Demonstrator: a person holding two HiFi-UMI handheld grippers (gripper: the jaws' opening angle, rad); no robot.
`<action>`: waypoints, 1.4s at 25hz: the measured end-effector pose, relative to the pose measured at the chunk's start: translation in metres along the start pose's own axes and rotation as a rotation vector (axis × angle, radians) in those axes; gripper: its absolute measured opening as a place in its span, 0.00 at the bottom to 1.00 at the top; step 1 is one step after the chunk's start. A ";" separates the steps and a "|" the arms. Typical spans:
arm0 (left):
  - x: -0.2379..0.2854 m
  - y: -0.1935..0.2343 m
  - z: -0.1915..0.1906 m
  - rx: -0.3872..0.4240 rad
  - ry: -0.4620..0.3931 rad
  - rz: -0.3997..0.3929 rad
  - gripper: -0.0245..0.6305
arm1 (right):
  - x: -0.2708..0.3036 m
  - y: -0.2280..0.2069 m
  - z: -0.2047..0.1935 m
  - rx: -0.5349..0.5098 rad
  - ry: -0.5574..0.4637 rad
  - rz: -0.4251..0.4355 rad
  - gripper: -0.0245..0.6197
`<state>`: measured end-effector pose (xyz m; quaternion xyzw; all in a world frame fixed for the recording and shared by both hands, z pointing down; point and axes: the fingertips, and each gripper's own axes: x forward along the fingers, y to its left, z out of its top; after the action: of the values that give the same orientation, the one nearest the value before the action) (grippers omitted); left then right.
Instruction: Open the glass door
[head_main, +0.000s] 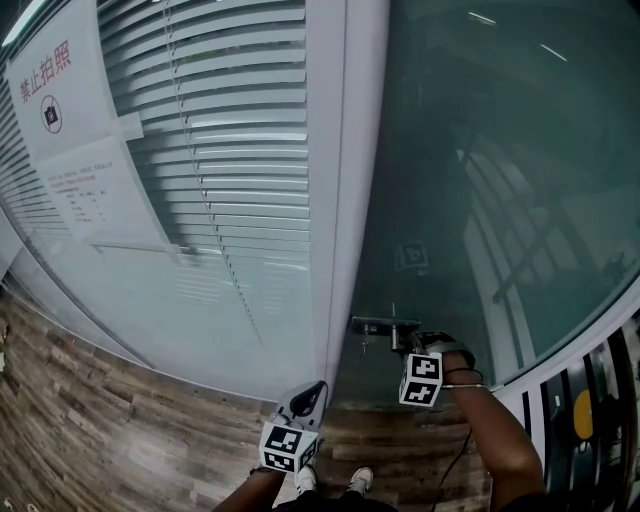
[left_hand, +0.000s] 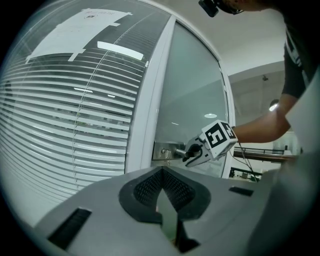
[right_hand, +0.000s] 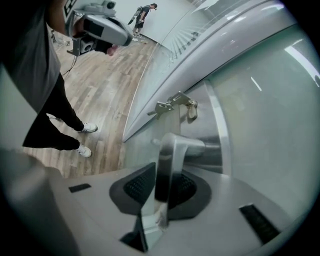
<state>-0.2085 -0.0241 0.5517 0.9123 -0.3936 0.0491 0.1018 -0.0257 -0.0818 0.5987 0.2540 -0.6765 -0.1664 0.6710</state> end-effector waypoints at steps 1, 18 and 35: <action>-0.001 -0.002 -0.001 -0.002 0.011 -0.004 0.04 | 0.000 -0.003 0.000 0.002 -0.006 -0.008 0.12; -0.001 -0.023 -0.001 0.003 0.046 -0.041 0.04 | 0.000 0.007 0.011 0.062 -0.200 0.185 0.06; 0.013 -0.007 0.002 0.052 -0.001 0.021 0.04 | 0.026 0.009 0.042 0.291 -0.523 0.106 0.06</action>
<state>-0.1942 -0.0287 0.5504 0.9105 -0.4018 0.0598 0.0772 -0.0673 -0.0940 0.6237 0.2603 -0.8553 -0.0926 0.4383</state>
